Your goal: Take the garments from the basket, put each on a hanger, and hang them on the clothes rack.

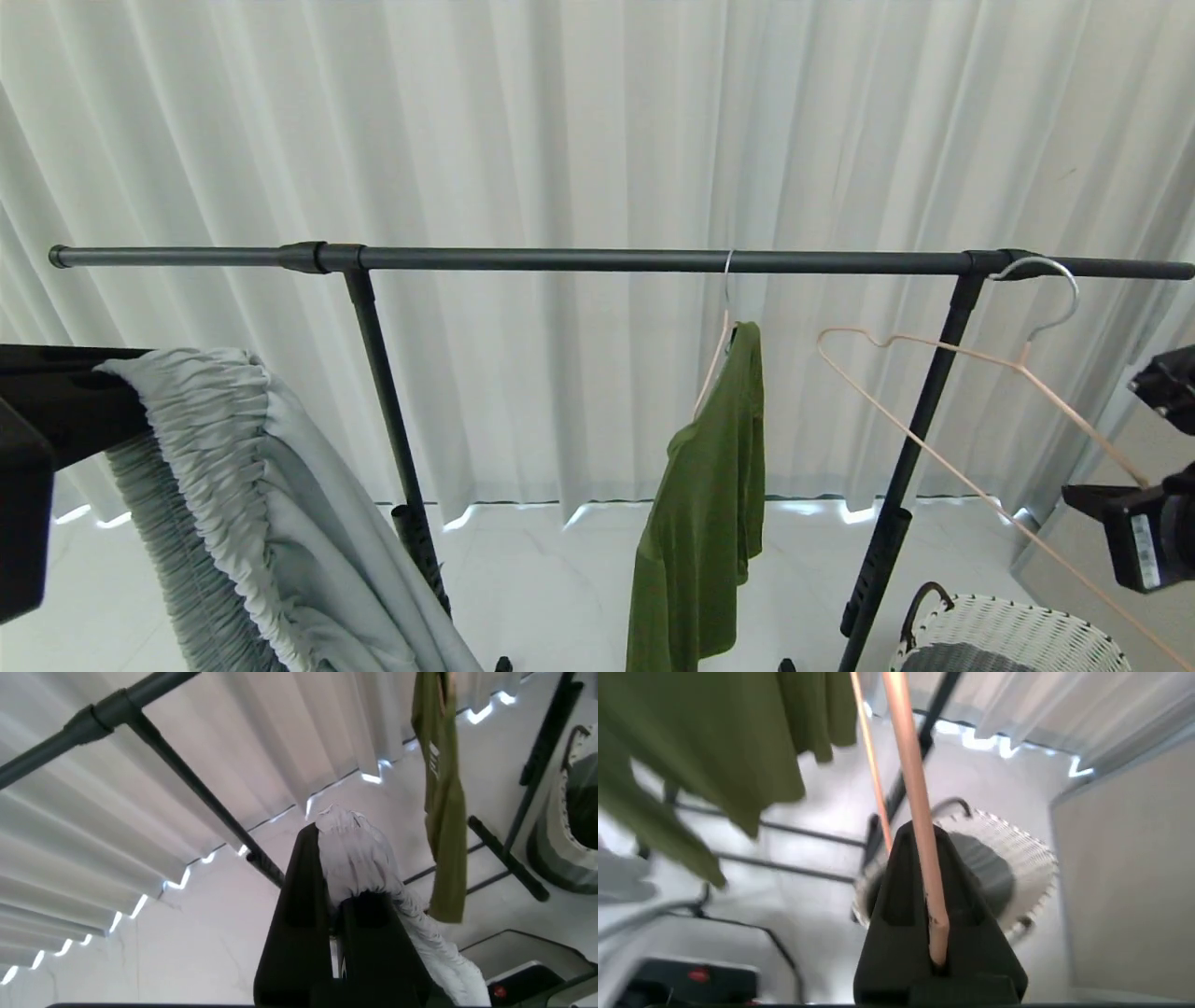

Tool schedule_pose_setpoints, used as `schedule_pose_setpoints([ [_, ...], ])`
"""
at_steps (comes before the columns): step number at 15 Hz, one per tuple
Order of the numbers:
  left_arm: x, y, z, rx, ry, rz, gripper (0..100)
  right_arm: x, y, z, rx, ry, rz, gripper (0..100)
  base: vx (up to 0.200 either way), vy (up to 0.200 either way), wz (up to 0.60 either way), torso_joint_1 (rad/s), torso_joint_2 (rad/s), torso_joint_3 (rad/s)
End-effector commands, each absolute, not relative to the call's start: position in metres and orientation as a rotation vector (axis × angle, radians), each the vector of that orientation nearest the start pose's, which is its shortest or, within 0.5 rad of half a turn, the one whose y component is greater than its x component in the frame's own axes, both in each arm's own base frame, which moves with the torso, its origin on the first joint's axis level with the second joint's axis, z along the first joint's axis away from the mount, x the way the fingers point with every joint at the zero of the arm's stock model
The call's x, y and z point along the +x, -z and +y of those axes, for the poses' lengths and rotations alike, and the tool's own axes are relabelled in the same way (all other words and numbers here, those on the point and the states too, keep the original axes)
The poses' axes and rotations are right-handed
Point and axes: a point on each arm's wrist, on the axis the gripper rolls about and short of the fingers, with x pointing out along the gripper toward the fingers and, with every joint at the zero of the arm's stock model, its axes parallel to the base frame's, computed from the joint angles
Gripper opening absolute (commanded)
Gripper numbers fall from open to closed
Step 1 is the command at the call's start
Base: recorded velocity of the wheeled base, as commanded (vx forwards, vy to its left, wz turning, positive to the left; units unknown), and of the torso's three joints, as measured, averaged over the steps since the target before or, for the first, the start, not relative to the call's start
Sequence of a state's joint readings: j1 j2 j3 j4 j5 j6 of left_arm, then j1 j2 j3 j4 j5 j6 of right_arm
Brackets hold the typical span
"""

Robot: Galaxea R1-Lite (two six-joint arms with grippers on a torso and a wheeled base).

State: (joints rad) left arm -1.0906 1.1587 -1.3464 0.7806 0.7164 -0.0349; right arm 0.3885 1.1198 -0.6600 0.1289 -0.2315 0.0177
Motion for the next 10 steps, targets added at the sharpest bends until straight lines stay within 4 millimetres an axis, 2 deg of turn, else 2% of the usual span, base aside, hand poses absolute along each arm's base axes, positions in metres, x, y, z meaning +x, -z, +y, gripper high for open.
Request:
schedule_pose_setpoints([
  [1, 0.067, -0.327, -0.098, 0.434, 0.358, 0.376, 0, 0.102, -0.196, 0.036, -0.200, -0.167, 0.508, 0, -0.200, 0.000, 0.00, 0.007, 0.01, 0.002],
  [3, 0.067, -0.327, -0.098, 0.437, 0.356, 0.377, 0, 0.090, -0.190, 0.032, -0.220, -0.173, 0.496, 0, -0.200, 0.000, 0.00, 0.002, 0.00, 0.002],
  [6, 0.068, -0.326, -0.099, 0.439, 0.356, 0.379, 0, 0.083, -0.192, 0.029, -0.230, -0.186, 0.481, 0, -0.200, 0.000, 0.00, 0.004, 0.00, 0.005],
  [10, 0.070, -0.322, -0.102, 0.455, 0.355, 0.391, 0, 0.073, -0.200, 0.040, -0.247, -0.349, 0.408, 0, 0.000, 0.000, 0.00, 0.000, 0.00, 0.000],
])
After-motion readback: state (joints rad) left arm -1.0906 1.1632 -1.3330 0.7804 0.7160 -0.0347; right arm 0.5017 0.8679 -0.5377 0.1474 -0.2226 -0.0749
